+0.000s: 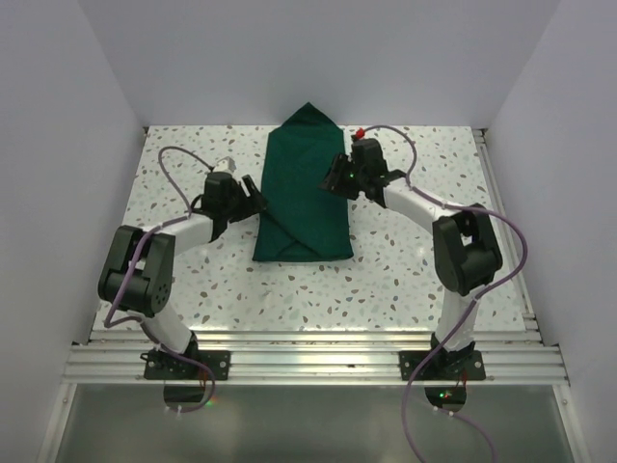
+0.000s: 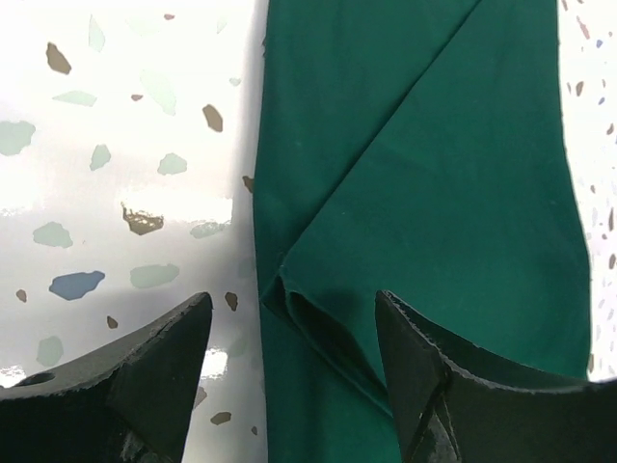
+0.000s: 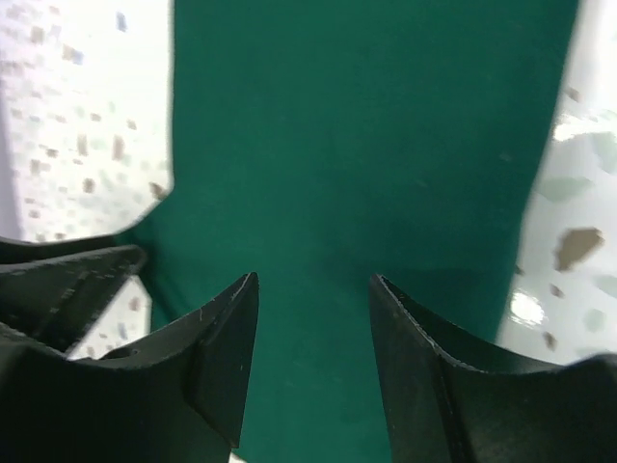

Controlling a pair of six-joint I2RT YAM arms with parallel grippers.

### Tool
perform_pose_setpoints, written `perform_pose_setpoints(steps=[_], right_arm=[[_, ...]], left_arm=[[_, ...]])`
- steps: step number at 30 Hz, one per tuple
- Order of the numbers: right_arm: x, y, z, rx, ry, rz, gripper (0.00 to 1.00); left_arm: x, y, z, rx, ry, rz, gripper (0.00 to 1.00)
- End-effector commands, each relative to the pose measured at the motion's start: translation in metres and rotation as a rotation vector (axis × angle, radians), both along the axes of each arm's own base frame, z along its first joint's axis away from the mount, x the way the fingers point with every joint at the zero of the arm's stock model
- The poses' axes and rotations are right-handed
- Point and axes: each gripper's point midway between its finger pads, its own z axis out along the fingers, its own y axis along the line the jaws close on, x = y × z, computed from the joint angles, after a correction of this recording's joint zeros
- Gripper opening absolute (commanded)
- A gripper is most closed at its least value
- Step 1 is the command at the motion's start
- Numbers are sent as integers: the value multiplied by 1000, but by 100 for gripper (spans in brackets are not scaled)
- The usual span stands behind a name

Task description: Prepare the surgical pack

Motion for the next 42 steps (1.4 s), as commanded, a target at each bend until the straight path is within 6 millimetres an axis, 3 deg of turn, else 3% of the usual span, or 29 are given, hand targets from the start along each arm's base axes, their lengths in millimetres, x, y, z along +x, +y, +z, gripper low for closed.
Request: perform_pose_setpoints(steps=[1, 3, 8, 17, 24, 28, 35, 42], right_arm=[[-4, -26, 11, -70, -35, -19, 54], [-6, -31, 7, -93, -33, -18, 55], [-17, -35, -9, -105, -9, -7, 55], [-38, -44, -32, -137, 24, 19, 55], [-54, -48, -50, -149, 50, 40, 57], [-59, -47, -55, -136, 62, 52, 57], [-72, -43, -59, -102, 75, 74, 56], [-89, -45, -58, -78, 75, 83, 55]], left_arm=[[21, -7, 17, -31, -68, -3, 73], [22, -8, 14, -31, -65, -4, 72], [19, -4, 9, -29, -67, 22, 45], [12, -8, -3, -52, -49, 8, 25], [6, -10, -13, -44, -41, 13, 0], [2, -16, -24, -41, -18, -1, 0], [-4, -22, -25, -35, -20, -12, 0], [-23, -32, -32, -29, -8, -23, 0]])
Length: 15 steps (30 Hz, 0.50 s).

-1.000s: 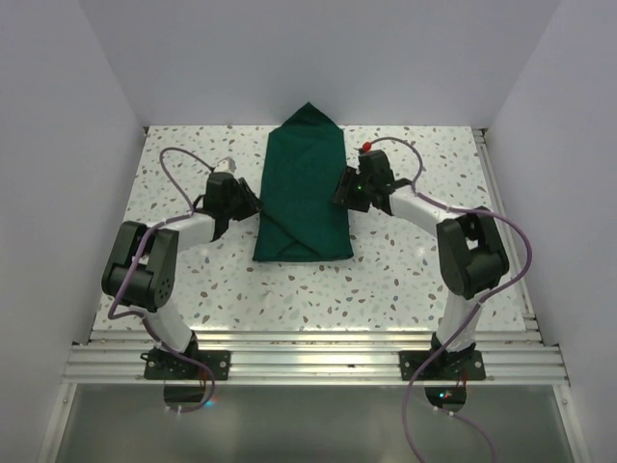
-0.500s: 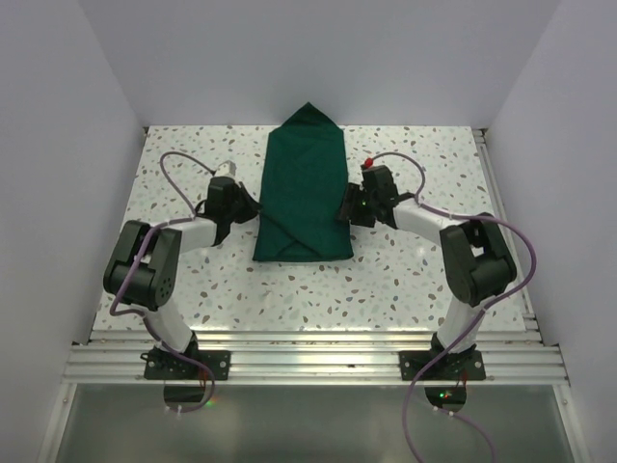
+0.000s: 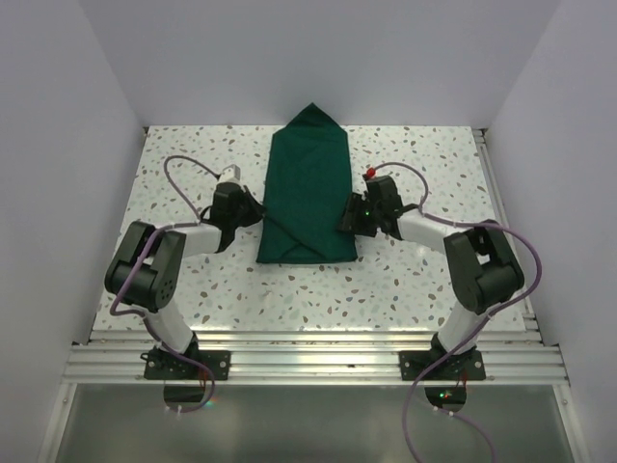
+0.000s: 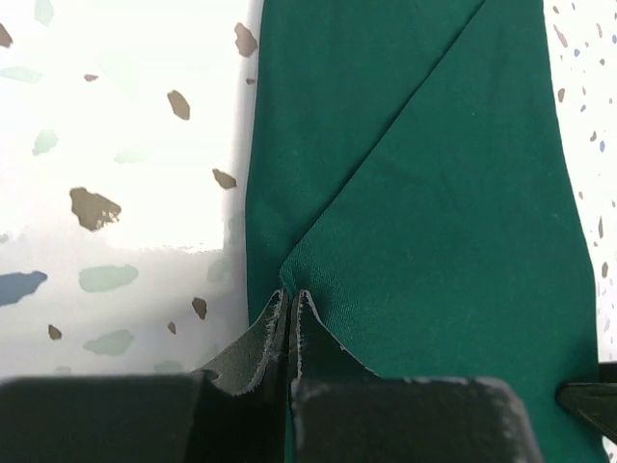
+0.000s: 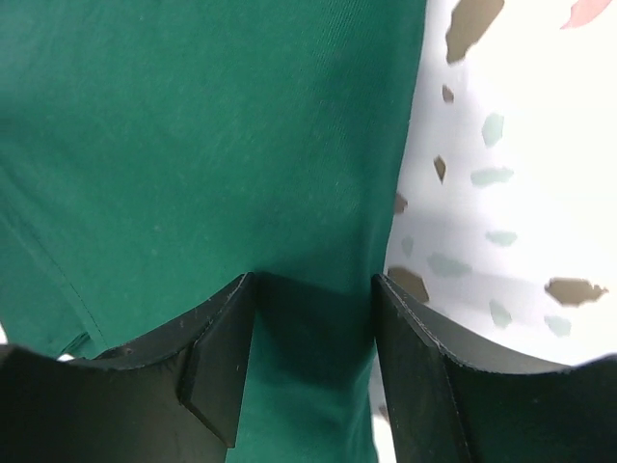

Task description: Prepare the surgical pack

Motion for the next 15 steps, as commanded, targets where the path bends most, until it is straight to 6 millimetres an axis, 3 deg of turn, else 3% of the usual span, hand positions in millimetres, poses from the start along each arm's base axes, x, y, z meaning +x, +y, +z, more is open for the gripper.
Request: perform_pose_setpoints(steps=[1, 8, 15], right_arm=[[-6, 7, 25, 54, -53, 25, 55], [-32, -1, 28, 58, -41, 22, 54], [-71, -9, 18, 36, -2, 20, 54]], left_arm=[[-24, -12, -10, 1, 36, -34, 0], [-57, -14, -16, 17, 50, -43, 0], [-90, -10, -23, 9, 71, -53, 0]])
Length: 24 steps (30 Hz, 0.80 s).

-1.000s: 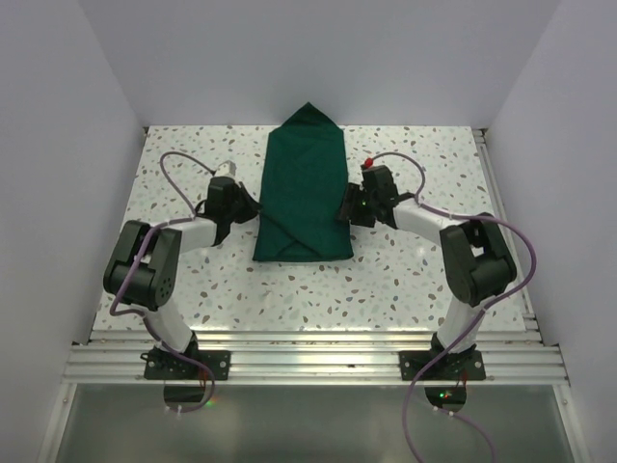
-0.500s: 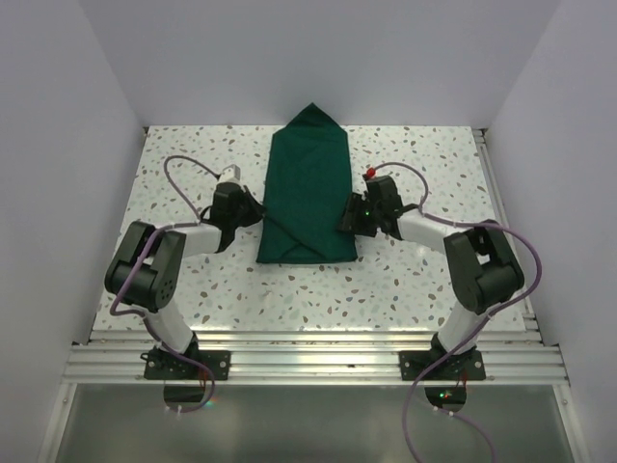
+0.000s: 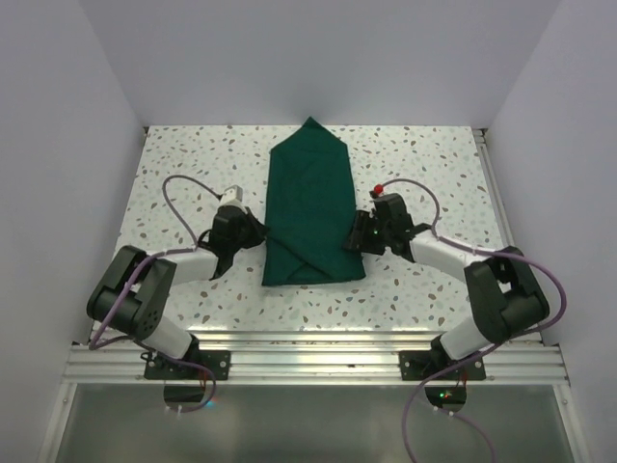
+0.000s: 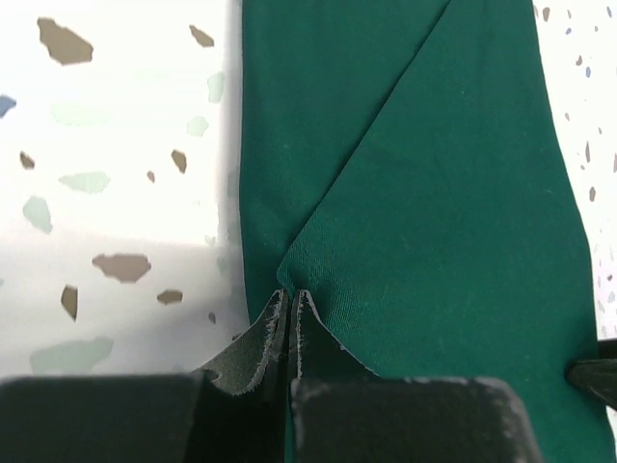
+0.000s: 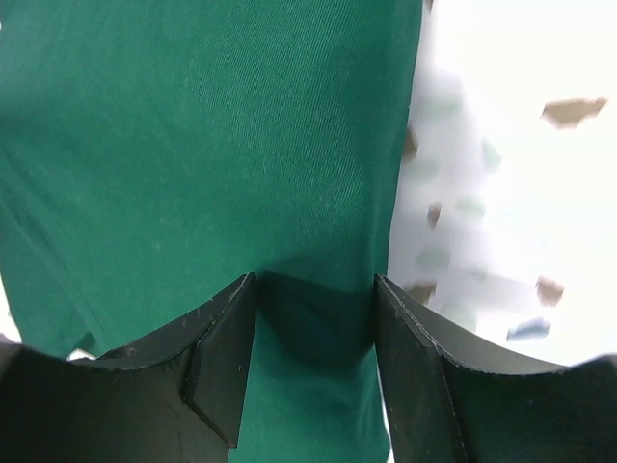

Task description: Prepare the surgical pack

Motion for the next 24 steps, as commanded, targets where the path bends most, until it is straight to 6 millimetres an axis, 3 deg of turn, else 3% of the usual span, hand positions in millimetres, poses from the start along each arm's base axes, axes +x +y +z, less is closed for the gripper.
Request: perform_pose_setpoints(steps=[1, 8, 17, 21, 24], right_arm=[[-20, 5, 13, 40, -15, 9, 54], [-49, -2, 13, 46, -2, 2, 54], [-81, 6, 10, 48, 20, 24, 54], [-80, -1, 15, 0, 14, 9, 56], [-64, -11, 32, -72, -32, -9, 57]], left_arm=[[-34, 4, -24, 19, 83, -17, 0], [-56, 8, -28, 21, 87, -13, 0], [-72, 14, -30, 28, 90, -7, 1], [-71, 23, -24, 63, 83, 25, 26], [-67, 35, -13, 108, 68, 75, 53]])
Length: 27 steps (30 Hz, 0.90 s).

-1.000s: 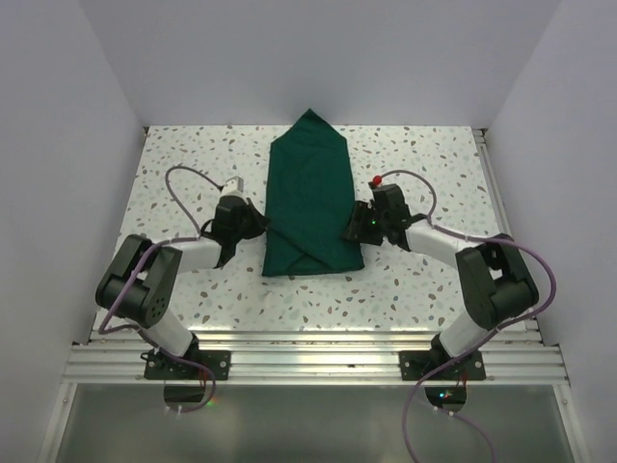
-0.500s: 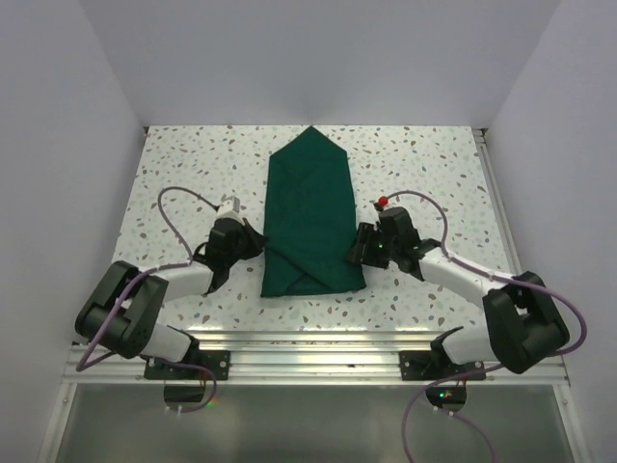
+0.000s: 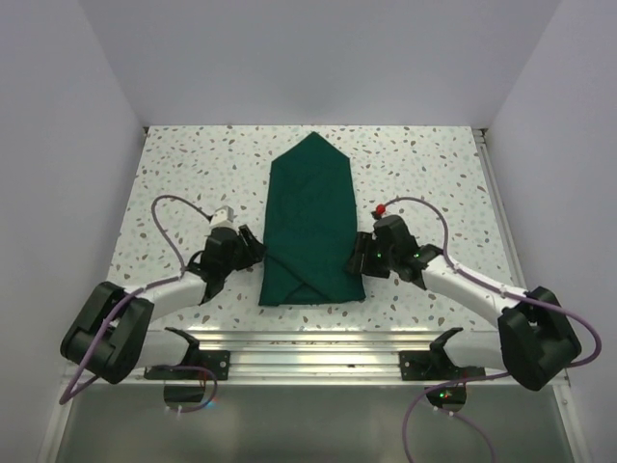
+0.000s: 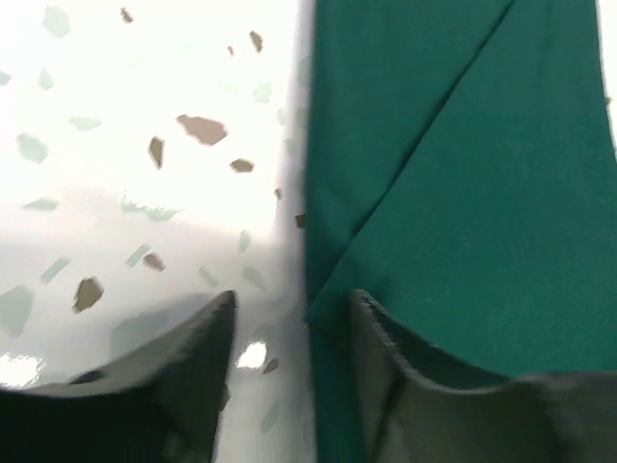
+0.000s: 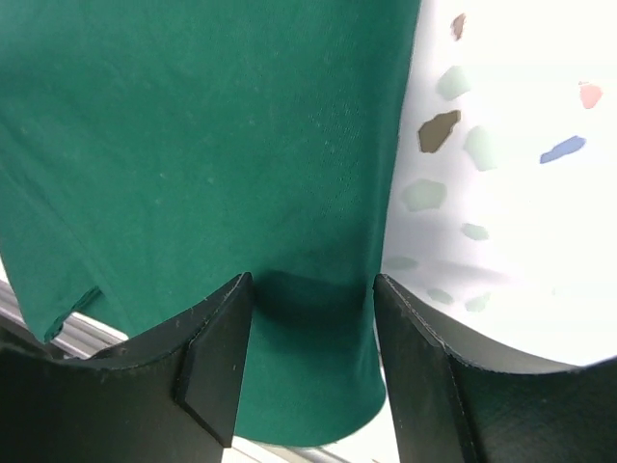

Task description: Prepare the surgical pack

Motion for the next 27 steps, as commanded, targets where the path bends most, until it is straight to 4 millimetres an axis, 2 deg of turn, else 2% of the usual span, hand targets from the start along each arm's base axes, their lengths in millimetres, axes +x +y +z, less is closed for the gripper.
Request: perform_pose_setpoints(steps=[1, 5, 7, 8, 9, 10, 11, 12, 13, 14, 15, 16, 17, 18, 19, 20, 21, 22, 23, 24, 27], right_arm=[[25, -7, 37, -58, -89, -32, 57], [52, -20, 56, -84, -118, -65, 58], [67, -20, 73, -62, -155, -70, 58], [73, -21, 78, -63, -170, -71, 58], [79, -20, 79, -60, -171, -72, 58], [88, -17, 92, -41, -195, -70, 58], [100, -19, 98, -23, -216, -81, 56], [108, -16, 94, -13, -203, -76, 56], [117, -9, 107, 33, -220, -53, 54], [128, -10, 109, 53, -223, -58, 51], [137, -8, 100, 55, -200, -52, 49], [149, -6, 109, 93, -210, -39, 48], [158, -5, 111, 108, -223, -37, 42], [165, -5, 110, 114, -220, -41, 38], [175, -3, 103, 121, -206, -40, 35], [184, 0, 107, 176, -216, -23, 28], [189, 2, 103, 206, -205, -12, 24], [198, 0, 91, 223, -177, -18, 21], [200, 7, 91, 280, -165, 13, 12], [202, 10, 87, 298, -152, 23, 8], [204, 15, 69, 334, -125, 42, 2]], left_arm=[[-10, 25, -6, 103, 58, 56, 59], [1, 41, 13, 80, 31, 78, 60], [13, 49, 27, 82, 3, 91, 60], [24, 47, 43, 74, -30, 83, 60], [30, 47, 50, 79, -40, 78, 59], [37, 49, 51, 98, -36, 73, 58], [44, 46, 58, 93, -46, 54, 58], [60, 40, 80, 75, -103, 37, 56], [70, 42, 78, 82, -97, 33, 54], [75, 32, 83, 45, -101, -23, 52], [91, 25, 104, 16, -160, -48, 48], [99, 22, 97, -2, -143, -74, 46], [110, 10, 112, -43, -175, -132, 43], [117, 4, 116, -60, -188, -155, 38], [124, -2, 104, -75, -159, -178, 34], [130, -14, 114, -111, -179, -234, 31], [136, -20, 113, -128, -184, -257, 25], [139, -26, 101, -152, -153, -276, 22], [141, -33, 101, -180, -154, -312, 19], [142, -36, 98, -192, -152, -324, 13], [138, -41, 78, -212, -109, -346, 9]])
